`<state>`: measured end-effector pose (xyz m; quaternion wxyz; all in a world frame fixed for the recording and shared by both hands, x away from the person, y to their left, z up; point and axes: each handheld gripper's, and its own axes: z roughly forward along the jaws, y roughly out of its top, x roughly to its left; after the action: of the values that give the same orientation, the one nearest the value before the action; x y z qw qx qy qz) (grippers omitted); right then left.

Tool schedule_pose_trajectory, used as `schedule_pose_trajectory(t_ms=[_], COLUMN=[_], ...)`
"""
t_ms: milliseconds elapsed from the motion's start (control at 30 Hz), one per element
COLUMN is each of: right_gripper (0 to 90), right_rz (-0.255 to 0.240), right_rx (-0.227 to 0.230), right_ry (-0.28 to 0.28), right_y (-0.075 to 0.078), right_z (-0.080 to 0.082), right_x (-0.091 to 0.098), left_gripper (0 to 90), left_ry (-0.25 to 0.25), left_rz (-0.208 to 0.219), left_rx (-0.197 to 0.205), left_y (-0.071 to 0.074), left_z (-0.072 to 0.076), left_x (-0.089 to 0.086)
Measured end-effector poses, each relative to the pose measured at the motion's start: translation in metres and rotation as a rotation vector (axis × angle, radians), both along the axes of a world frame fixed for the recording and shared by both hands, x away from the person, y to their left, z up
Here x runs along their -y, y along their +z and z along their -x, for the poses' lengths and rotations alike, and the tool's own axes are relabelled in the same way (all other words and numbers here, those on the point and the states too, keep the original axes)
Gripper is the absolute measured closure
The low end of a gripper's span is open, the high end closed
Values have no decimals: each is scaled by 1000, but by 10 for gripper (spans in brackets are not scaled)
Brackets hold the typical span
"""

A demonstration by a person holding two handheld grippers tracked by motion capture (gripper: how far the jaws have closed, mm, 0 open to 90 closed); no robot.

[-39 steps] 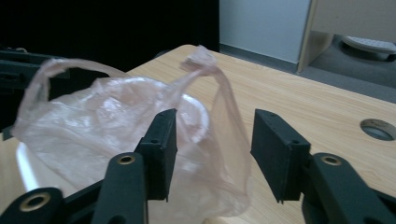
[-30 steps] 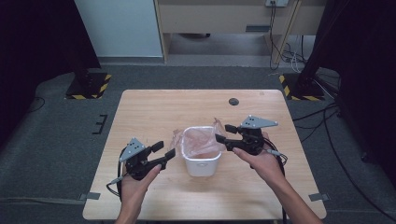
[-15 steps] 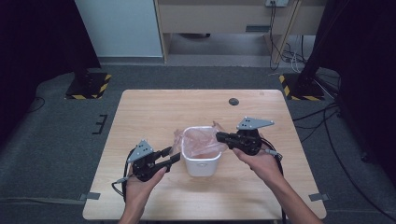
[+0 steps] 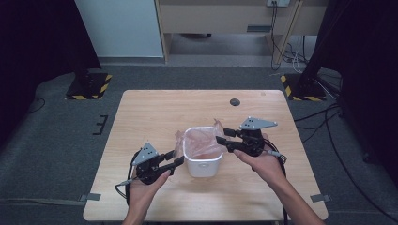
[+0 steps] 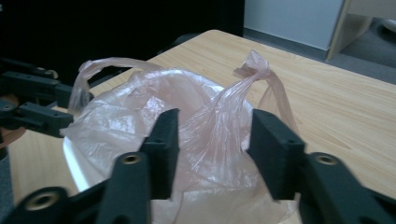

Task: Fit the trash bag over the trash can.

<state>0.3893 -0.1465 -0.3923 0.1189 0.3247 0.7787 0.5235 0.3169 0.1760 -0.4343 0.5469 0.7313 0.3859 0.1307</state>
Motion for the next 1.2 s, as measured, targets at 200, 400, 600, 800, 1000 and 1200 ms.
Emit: schedule_pose_trajectory(t_ms=[200,400,600,800,1000,1200], right_gripper=[625,854,900,900,900,869], right_rz=[50,62,28,10,-12,-30], right_rx=[3,11,9,25,21,14], right_ry=[4,36,47,66,72,88], right_y=[-2,-2,1,4,1,-4], right_z=[-1,4,8,16,20,23], right_x=[-7,-7,-2,4,11,17], left_gripper=[644,734,795,832,833,830], left_ry=[2,19,40,53,56,53], left_rz=[-10,-29,-40,-33,-20,-10], left_rx=[7,18,28,46,53,57], left_y=[1,1,2,4,5,6], left_z=[2,2,3,5,7,8], left_x=[-1,-3,-2,-2,-1,-1])
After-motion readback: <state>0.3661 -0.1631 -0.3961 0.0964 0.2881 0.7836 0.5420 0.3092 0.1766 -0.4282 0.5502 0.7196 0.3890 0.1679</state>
